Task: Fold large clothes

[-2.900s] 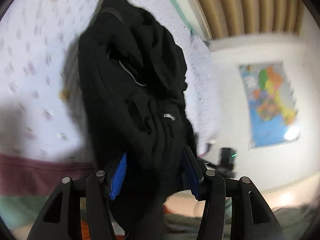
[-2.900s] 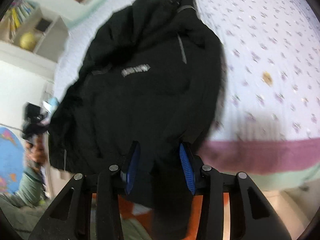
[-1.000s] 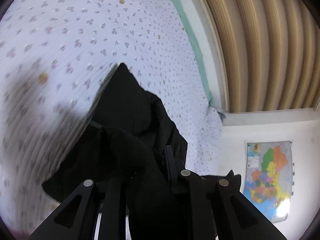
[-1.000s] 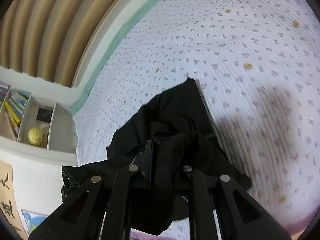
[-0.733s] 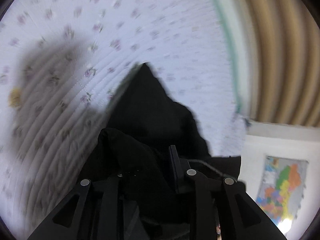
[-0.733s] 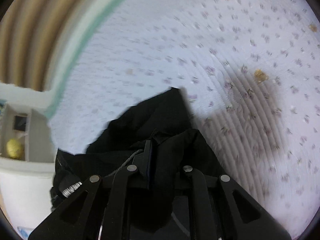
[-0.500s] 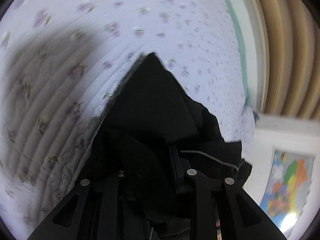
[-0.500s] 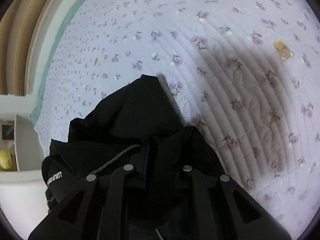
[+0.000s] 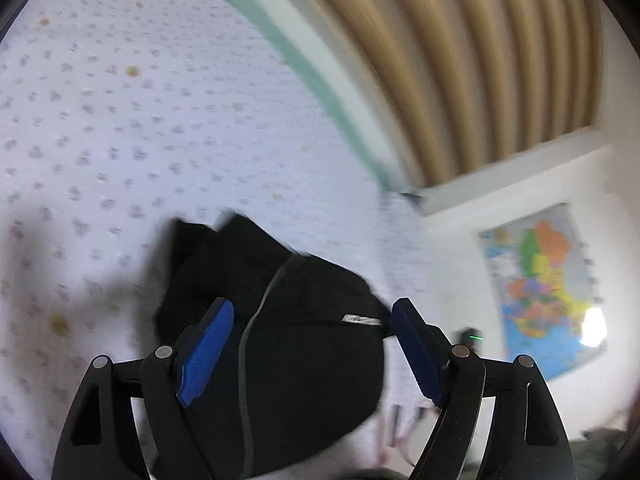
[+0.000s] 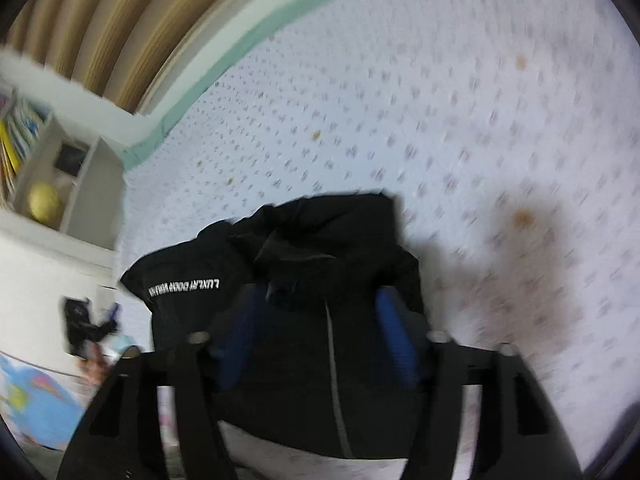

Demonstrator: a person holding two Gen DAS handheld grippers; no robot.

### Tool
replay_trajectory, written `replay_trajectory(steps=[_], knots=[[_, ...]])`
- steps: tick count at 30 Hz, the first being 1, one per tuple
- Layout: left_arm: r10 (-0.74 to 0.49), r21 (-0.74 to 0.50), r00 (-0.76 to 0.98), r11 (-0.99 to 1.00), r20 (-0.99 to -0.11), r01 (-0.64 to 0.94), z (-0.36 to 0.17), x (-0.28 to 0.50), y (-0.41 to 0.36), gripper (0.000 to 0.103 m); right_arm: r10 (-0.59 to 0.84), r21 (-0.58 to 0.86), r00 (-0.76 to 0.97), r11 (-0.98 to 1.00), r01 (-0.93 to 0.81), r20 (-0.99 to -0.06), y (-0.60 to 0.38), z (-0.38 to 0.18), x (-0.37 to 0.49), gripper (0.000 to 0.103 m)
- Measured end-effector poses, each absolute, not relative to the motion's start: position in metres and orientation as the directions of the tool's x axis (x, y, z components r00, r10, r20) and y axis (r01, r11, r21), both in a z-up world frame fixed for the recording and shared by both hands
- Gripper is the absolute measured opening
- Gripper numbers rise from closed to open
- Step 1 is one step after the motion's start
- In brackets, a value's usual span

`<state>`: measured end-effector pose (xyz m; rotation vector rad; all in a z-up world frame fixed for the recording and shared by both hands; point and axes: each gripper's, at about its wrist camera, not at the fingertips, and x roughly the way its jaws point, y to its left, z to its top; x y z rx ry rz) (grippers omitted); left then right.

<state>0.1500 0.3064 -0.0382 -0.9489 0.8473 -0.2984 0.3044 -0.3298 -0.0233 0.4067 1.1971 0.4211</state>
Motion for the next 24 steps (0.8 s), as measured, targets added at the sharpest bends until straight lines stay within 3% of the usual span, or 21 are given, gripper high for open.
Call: replay_trajectory(steps=[5, 8, 16, 17, 18, 19, 20, 24], knots=[[-0.408, -0.618, 0.547, 0.736, -0.731, -0.277, -0.074, 0.193, 0.29, 0.082, 0.487, 0.477, 0.321, 0.871, -0.115, -0.812, -0.322, -0.042, 0.316, 0.073], [-0.42, -0.61, 0.509, 0.736, -0.752, -0.294, -0.094, 0.21, 0.284, 0.082, 0.418, 0.387, 0.321, 0.909, -0.156, -0.85, -0.309, -0.062, 0.335, 0.073], [-0.437, -0.577, 0.403, 0.734, -0.804, -0.357, -0.14, 0.235, 0.273, 0.081, 0.379, 0.361, 0.237, 0.925, -0.117, -0.895, -0.301, -0.127, 0.385, 0.073], [-0.425, -0.566, 0.399, 0.74, -0.812, -0.364, -0.144, 0.237, 0.271, 0.076, 0.389, 0.375, 0.224, 0.921, -0.107, -0.893, -0.3, -0.135, 0.386, 0.072], [-0.407, -0.55, 0.4, 0.752, -0.821, -0.363, -0.144, 0.235, 0.268, 0.059, 0.4, 0.385, 0.224, 0.917, -0.106, -0.889, -0.299, -0.139, 0.384, 0.063], [-0.371, -0.518, 0.406, 0.778, -0.835, -0.356, -0.14, 0.232, 0.266, 0.044, 0.403, 0.385, 0.241, 0.915, -0.12, -0.883, -0.297, -0.137, 0.38, 0.038], [-0.333, -0.485, 0.416, 0.803, -0.847, -0.347, -0.133, 0.227, 0.263, 0.036, 0.389, 0.364, 0.264, 0.921, -0.138, -0.883, -0.294, -0.132, 0.375, 0.026], [-0.307, -0.504, 0.48, 0.784, -0.822, -0.361, -0.102, 0.205, 0.265, 0.016, 0.224, 0.138, 0.431, 0.965, -0.221, -0.874, -0.278, -0.079, 0.345, 0.018]])
